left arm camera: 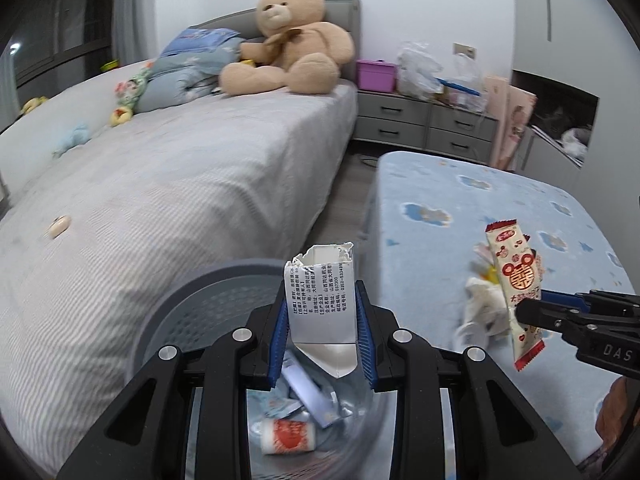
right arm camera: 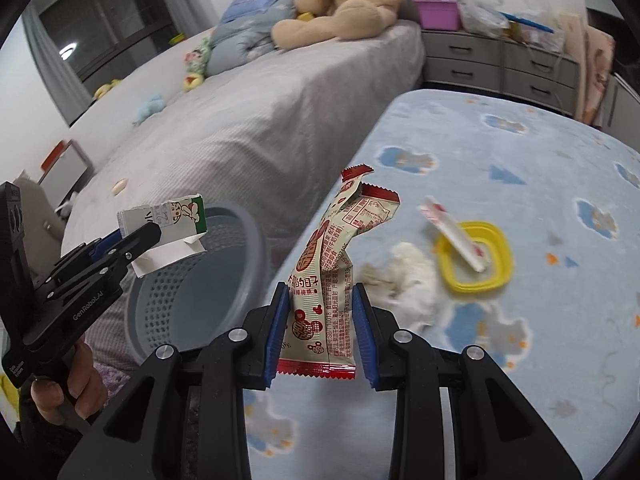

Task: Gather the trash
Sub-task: 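Carry snack bar and milk carton over the grey wastebasket and open both tools, then move both tools back over the table toward the yellow lid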

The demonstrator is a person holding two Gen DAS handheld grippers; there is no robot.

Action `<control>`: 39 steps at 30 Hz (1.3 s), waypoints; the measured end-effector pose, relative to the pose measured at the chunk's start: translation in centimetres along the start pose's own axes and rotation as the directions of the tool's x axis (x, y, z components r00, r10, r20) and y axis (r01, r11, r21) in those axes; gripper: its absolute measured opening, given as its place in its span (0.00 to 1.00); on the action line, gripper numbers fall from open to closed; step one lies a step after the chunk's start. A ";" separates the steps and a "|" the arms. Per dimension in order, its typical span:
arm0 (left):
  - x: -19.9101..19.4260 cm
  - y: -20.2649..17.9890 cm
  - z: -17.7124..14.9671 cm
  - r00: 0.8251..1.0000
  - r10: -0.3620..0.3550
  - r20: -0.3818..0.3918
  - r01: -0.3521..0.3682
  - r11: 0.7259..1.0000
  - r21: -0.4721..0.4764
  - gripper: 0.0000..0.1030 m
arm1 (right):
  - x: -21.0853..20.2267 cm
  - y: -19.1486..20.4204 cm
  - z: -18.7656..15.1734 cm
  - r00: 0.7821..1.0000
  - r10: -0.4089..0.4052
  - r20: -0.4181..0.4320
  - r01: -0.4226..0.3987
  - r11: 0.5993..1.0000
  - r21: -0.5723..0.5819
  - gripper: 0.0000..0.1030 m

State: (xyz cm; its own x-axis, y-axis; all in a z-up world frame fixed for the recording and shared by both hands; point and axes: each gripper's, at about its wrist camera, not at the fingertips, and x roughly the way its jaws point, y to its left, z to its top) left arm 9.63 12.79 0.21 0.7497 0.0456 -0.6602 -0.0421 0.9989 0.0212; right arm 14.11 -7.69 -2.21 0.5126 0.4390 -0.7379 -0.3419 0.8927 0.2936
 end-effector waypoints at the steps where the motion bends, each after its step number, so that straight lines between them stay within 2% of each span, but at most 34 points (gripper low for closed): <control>1: -0.1 0.8 -0.3 1.000 0.021 -0.004 -0.021 1.000 -0.012 0.29 | 0.3 0.9 0.1 1.000 0.006 0.000 -0.006 1.000 -0.022 0.31; 8: -0.1 4.7 -2.1 0.993 0.116 -0.038 -0.118 0.991 -0.056 0.29 | 3.1 6.9 0.3 0.996 0.078 -0.037 -0.082 0.987 -0.141 0.32; 16: 0.2 7.1 -2.7 0.986 0.156 -0.060 -0.161 0.983 -0.090 0.29 | 6.3 10.9 0.3 0.984 0.142 -0.105 -0.161 0.964 -0.210 0.32; 19: 0.6 7.4 -2.8 0.983 0.169 -0.068 -0.175 0.980 -0.093 0.29 | 6.9 11.2 0.3 0.982 0.151 -0.115 -0.174 0.960 -0.219 0.33; 22: 0.7 7.7 -3.0 0.981 0.179 -0.069 -0.185 0.978 -0.096 0.34 | 7.3 11.3 0.5 0.980 0.160 -0.118 -0.183 0.959 -0.217 0.36; 24: 0.7 7.7 -3.2 0.980 0.185 -0.067 -0.191 0.977 -0.099 0.45 | 7.3 11.2 0.5 0.982 0.157 -0.108 -0.178 0.960 -0.217 0.46; 27: 0.6 8.1 -3.3 0.980 0.188 -0.066 -0.194 0.975 -0.108 0.54 | 7.4 11.0 0.6 0.982 0.160 -0.105 -0.179 0.962 -0.207 0.48; 39: 0.1 8.9 -3.4 0.985 0.160 -0.061 -0.167 0.977 -0.131 0.58 | 5.4 9.7 0.1 0.992 0.122 -0.046 -0.128 0.977 -0.170 0.49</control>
State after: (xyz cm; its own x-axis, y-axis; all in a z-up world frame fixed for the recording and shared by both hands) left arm 7.14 21.69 -2.22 0.6917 0.2040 -0.6928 -0.2525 0.9670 0.0327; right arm 13.67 3.35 -3.32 0.4307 0.5392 -0.7237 -0.5335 0.7989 0.2777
